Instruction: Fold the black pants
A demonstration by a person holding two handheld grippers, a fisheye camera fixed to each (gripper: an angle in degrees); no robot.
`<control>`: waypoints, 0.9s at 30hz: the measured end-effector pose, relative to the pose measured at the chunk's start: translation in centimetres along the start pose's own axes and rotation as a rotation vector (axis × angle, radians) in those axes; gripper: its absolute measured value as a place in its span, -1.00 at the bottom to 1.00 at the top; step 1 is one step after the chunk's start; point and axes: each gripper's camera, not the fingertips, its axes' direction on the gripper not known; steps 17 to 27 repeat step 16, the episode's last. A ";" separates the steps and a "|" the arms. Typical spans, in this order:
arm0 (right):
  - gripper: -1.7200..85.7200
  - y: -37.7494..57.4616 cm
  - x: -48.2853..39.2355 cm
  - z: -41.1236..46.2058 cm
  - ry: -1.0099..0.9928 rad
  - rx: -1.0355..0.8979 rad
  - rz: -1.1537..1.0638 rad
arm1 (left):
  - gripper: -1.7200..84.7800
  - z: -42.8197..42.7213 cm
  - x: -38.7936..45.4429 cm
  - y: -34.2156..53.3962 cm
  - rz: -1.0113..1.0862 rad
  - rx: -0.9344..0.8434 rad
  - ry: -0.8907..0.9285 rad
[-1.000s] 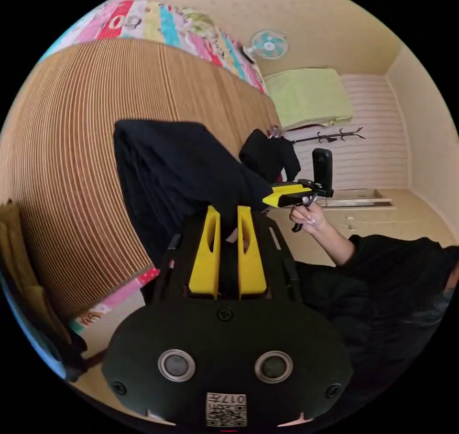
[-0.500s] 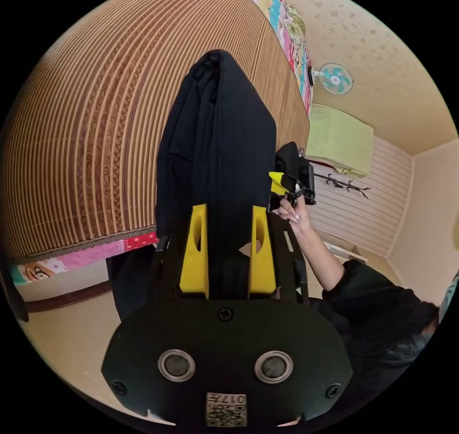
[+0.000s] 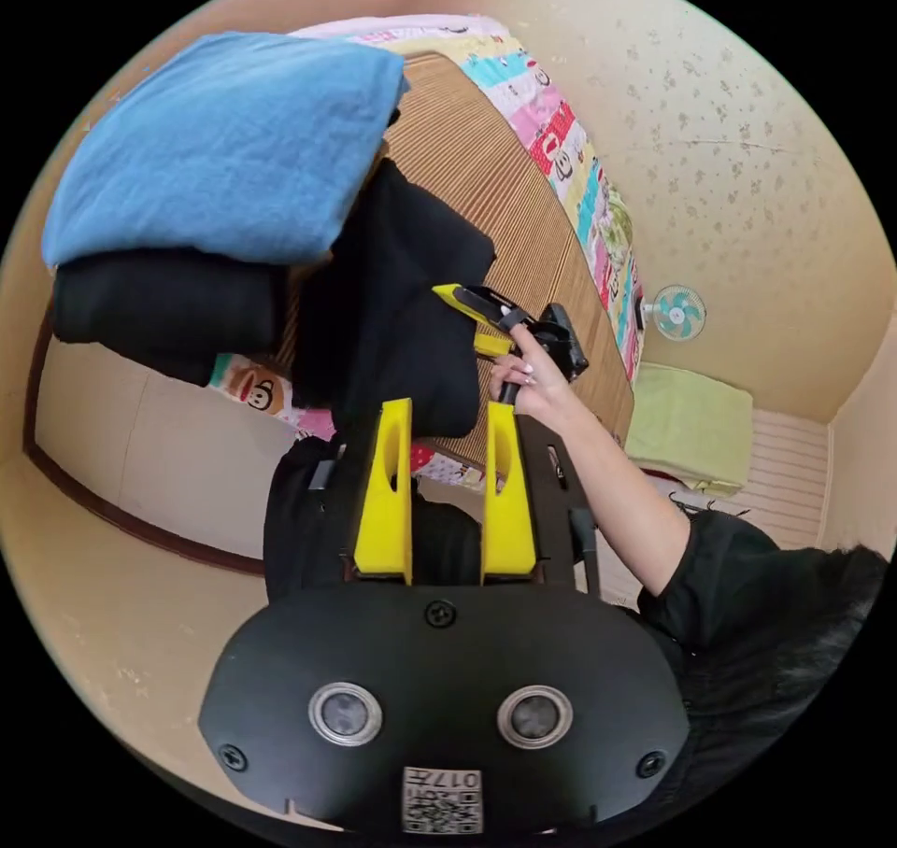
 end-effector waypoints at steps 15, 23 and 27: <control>-0.85 16.5 15.3 -25.8 -0.087 0.139 -0.131 | -0.75 10.2 19.9 6.5 0.622 0.028 -0.275; -0.84 19.0 18.3 -29.8 -0.059 0.228 -0.065 | -0.78 11.8 23.0 7.7 0.726 0.052 -0.344; -0.84 19.0 18.3 -29.8 -0.059 0.228 -0.065 | -0.78 11.8 23.0 7.7 0.726 0.052 -0.344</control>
